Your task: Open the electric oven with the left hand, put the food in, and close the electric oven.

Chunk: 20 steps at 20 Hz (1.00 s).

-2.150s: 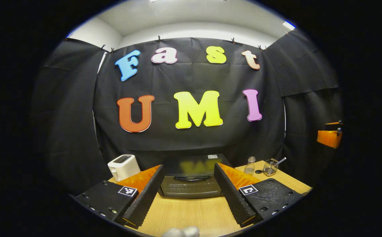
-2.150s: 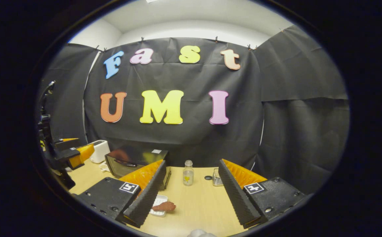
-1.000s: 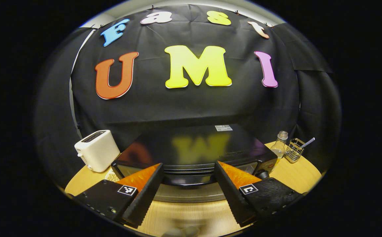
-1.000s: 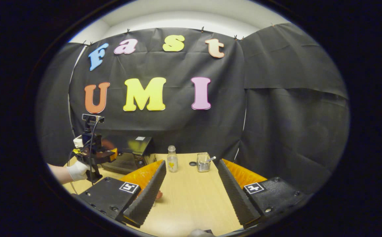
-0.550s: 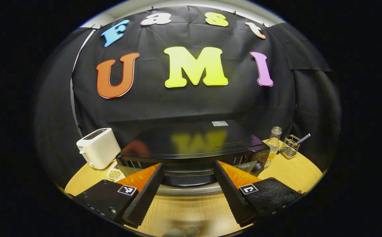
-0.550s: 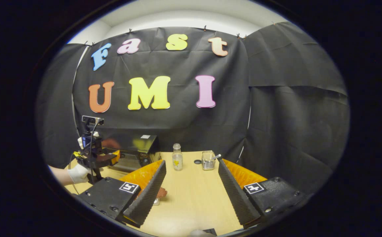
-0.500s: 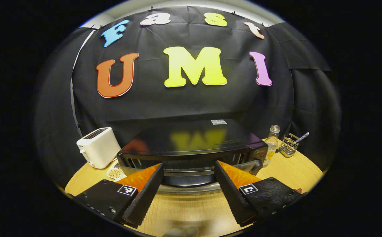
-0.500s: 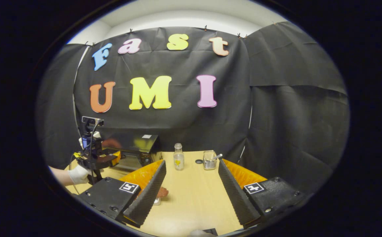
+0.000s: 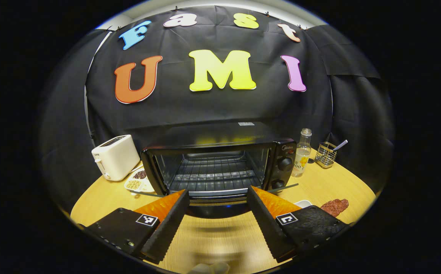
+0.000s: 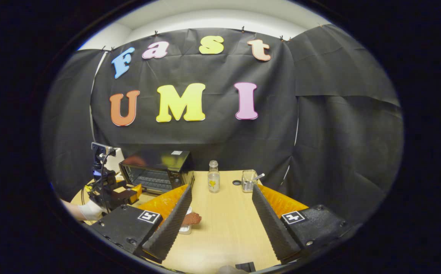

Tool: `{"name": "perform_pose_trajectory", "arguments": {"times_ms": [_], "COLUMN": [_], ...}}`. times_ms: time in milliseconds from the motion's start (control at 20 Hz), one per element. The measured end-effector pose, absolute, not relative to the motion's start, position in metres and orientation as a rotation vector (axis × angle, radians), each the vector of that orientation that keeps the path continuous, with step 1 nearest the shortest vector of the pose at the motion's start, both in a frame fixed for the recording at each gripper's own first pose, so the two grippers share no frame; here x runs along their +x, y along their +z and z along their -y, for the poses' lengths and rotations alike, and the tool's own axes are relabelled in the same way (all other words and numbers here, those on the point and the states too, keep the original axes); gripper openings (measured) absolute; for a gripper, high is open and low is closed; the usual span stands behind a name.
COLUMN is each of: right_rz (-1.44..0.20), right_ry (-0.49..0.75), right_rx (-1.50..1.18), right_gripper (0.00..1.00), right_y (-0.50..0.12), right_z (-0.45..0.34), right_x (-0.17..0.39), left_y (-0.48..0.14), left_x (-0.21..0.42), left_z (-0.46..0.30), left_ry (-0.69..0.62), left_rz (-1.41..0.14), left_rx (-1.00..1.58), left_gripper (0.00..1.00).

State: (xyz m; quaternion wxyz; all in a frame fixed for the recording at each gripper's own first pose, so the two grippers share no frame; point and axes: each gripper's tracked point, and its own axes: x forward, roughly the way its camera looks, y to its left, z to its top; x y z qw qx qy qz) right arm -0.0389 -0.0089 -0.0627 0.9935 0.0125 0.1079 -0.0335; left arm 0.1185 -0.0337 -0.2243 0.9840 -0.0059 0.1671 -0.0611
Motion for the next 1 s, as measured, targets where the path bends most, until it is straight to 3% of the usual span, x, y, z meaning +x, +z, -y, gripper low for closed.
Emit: {"name": "perform_pose_trajectory", "arguments": {"times_ms": [400,1000], "right_rz": [-0.247,-0.308], "right_ry": [-0.064,-0.076], "right_rx": [0.023,0.041], "right_gripper": [1.00,1.00], "right_y": [-0.076,-0.098], "right_z": [0.005,0.013], "right_x": [-0.046,-0.060], "left_y": [-0.292,-0.346], "left_x": [0.070,0.058], "left_z": [0.039,0.044], "left_ry": [-0.121,-0.126], "left_rz": [-0.494,-0.659], "left_rx": [-0.040,-0.038], "left_gripper": [0.97,0.95]}}
